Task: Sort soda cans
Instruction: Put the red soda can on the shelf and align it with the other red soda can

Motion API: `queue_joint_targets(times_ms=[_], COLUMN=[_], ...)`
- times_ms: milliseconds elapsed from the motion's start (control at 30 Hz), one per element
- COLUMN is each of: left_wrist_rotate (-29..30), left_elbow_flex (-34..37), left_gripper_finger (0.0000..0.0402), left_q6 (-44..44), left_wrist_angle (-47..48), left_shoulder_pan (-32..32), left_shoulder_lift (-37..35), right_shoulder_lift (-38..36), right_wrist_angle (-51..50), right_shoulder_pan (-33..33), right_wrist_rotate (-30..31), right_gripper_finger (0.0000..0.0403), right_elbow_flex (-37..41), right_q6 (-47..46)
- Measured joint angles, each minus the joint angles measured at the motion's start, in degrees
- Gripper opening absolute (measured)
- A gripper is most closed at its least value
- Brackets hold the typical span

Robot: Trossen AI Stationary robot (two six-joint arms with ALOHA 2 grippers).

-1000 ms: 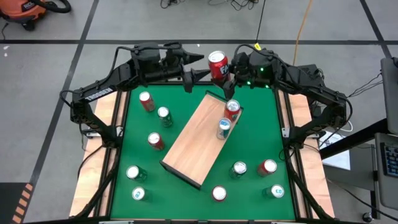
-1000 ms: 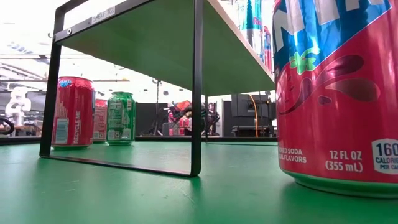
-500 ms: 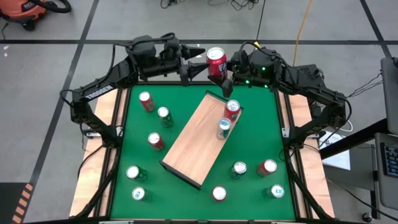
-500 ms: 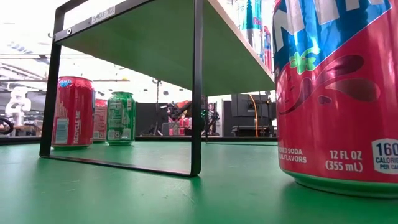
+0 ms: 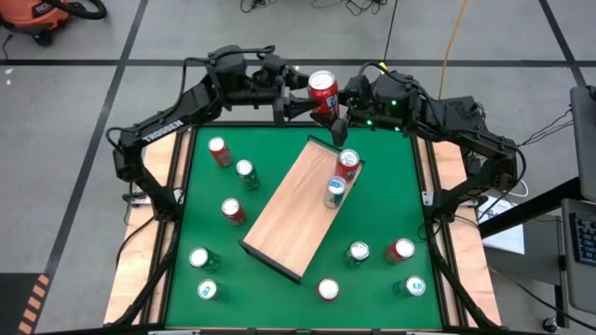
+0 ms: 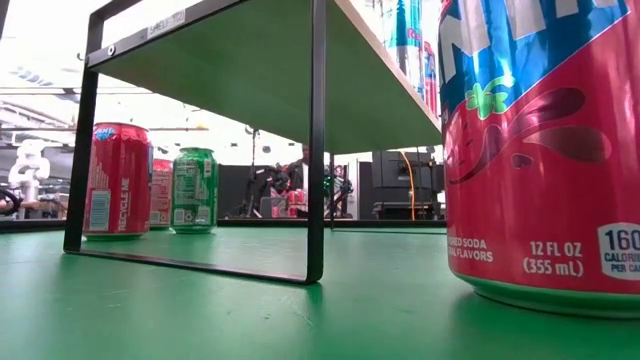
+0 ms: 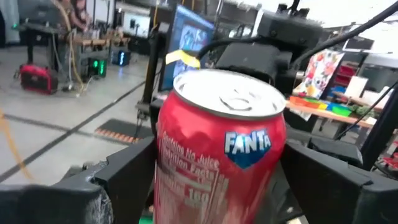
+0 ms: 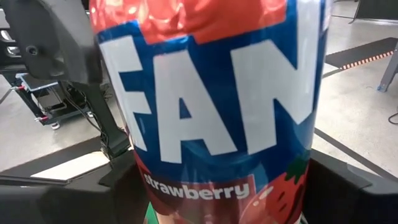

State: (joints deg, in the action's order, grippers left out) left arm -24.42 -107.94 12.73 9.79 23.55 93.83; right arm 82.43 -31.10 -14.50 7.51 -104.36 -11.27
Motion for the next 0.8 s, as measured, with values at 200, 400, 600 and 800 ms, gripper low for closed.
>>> queue_joint_targets(times_ms=[200,400,600,800], left_wrist_rotate=[-0.80,-1.82,-2.85,-3.90], left_elbow_flex=[0.00,0.00,0.00,0.01], left_gripper_finger=[0.0334,0.0295,0.0284,0.0282], left_q6=[0.27,-0.17,-0.12,0.49], left_wrist_angle=[-4.54,-4.45,-4.31,-3.84], left_shoulder_pan=[0.02,0.07,0.07,0.04], left_shoulder_lift=[1.22,1.37,1.37,1.58], right_shoulder_lift=[0.00,-0.07,-0.07,-0.07], right_wrist_angle=[-0.21,-0.43,-0.59,-2.68], right_shoulder_pan=[0.00,0.00,0.00,0.01], right_wrist_rotate=[0.29,0.39,0.42,-0.22], right_gripper_finger=[0.0304,0.0304,0.0304,0.0321], right_elbow_flex=[0.00,0.00,0.00,-0.01], right_q6=[-0.02,-0.30,-0.21,-1.11])
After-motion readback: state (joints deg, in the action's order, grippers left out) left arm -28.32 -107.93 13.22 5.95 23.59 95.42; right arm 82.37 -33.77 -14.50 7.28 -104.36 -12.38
